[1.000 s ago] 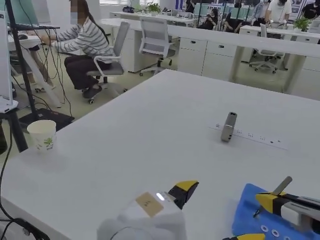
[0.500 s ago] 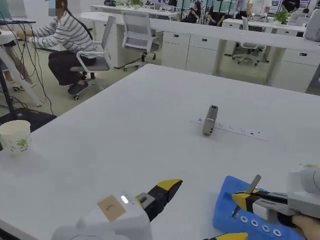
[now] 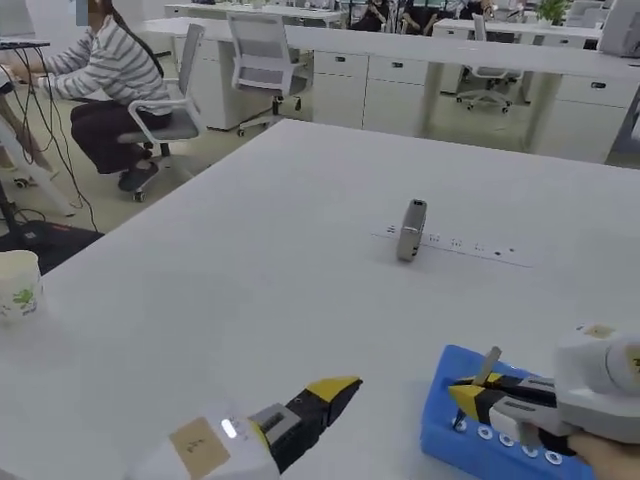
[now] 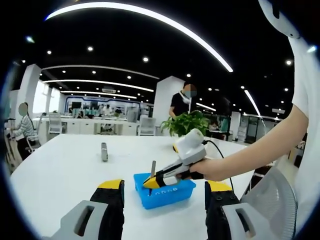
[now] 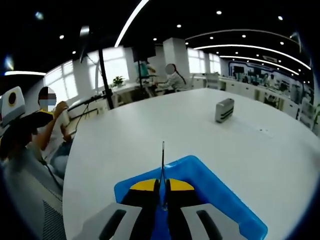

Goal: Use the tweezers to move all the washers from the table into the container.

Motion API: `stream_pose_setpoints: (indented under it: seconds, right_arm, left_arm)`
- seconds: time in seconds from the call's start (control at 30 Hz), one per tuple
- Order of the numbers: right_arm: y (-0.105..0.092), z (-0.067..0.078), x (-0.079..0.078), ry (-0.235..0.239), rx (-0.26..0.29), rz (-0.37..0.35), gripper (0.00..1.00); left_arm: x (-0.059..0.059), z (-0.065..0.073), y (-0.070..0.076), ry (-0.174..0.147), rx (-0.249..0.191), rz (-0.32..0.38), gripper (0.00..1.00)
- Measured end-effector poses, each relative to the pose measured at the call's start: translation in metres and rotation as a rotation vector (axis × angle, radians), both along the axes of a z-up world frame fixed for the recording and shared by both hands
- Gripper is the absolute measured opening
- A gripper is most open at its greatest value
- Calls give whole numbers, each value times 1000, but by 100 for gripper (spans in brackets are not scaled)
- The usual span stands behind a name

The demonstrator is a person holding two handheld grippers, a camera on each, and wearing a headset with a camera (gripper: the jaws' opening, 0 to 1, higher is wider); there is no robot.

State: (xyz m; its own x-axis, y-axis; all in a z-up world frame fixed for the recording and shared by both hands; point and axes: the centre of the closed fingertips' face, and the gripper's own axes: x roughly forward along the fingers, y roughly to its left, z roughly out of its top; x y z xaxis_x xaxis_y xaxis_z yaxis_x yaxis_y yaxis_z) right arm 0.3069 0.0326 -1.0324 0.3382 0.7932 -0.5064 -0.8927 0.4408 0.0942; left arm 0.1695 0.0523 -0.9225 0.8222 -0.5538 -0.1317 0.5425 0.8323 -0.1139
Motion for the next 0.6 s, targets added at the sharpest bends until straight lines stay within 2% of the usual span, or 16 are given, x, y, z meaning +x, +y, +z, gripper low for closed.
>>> stream_pose_setpoints:
  seconds: [0.03, 0.33, 0.6]
  right_arm:
    - [0, 0, -1, -14, -8, 10, 3]
    - [-7, 0, 0, 2, 9, -6, 4]
    - [-11, 20, 0, -12, 56, -27, 4]
  left_arm:
    - [0, -2, -1, 8, 11, -7, 65]
    - [-3, -13, -6, 58, 47, -49, 64]
    - [-5, -19, -8, 85, 61, -70, 62]
